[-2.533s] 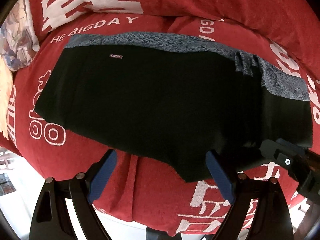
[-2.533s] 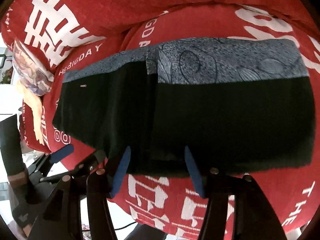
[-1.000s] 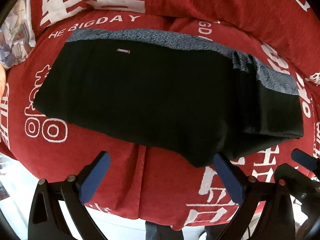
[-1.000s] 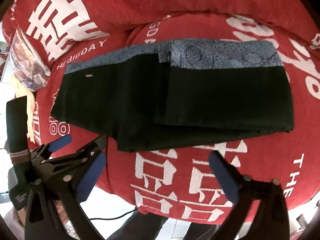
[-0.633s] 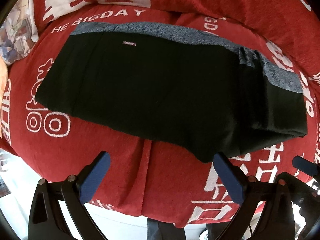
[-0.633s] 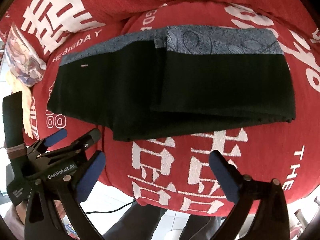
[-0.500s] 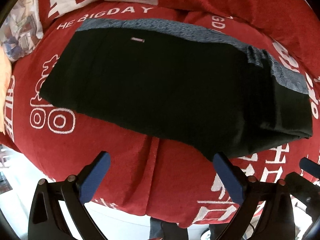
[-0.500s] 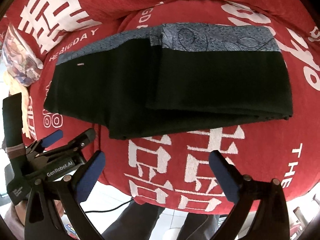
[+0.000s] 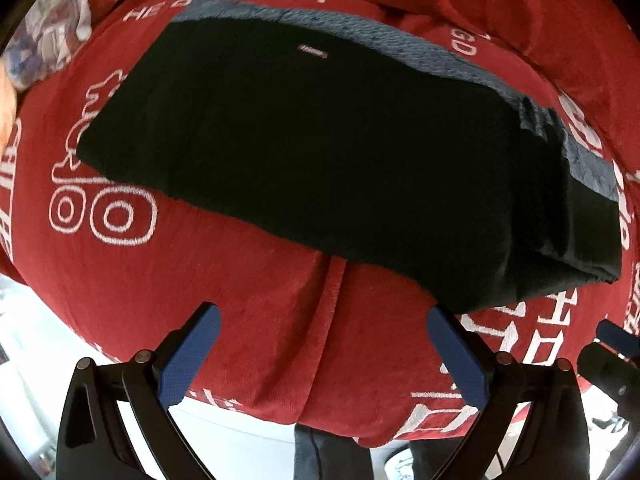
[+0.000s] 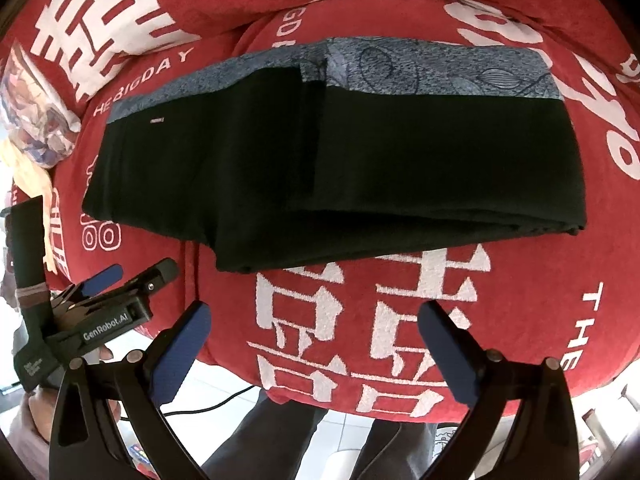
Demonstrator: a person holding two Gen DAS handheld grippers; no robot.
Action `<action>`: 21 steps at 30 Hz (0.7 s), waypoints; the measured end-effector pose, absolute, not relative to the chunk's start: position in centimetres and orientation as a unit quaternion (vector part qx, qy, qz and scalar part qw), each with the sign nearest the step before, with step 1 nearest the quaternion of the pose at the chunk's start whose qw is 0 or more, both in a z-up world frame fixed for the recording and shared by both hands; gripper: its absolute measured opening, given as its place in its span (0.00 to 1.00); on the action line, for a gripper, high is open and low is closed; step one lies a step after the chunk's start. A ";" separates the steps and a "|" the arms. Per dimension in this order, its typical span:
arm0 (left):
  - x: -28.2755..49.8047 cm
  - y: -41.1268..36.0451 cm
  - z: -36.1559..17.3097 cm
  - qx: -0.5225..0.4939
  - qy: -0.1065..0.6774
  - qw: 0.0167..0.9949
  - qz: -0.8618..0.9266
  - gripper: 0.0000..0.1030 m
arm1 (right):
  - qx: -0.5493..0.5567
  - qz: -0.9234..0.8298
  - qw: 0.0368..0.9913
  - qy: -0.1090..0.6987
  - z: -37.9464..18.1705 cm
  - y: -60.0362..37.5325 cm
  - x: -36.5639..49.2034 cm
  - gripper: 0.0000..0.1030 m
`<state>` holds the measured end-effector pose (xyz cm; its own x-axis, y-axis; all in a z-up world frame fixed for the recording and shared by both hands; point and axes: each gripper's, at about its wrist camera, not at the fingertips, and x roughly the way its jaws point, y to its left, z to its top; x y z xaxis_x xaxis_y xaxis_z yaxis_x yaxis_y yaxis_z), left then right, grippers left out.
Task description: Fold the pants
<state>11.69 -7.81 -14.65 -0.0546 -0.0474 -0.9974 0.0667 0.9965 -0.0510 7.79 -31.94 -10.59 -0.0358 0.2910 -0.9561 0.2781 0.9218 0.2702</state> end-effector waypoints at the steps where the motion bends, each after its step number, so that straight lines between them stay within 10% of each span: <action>1: 11.7 -7.5 -14.6 0.005 0.726 0.687 -0.040 1.00 | 0.198 0.006 0.665 0.720 -10.6 -31.8 7.8 1.00; 21: 13.0 -2.9 -14.0 -0.027 0.716 0.697 -0.025 1.00 | 0.161 0.014 0.663 0.731 -11.2 -30.1 9.7 1.00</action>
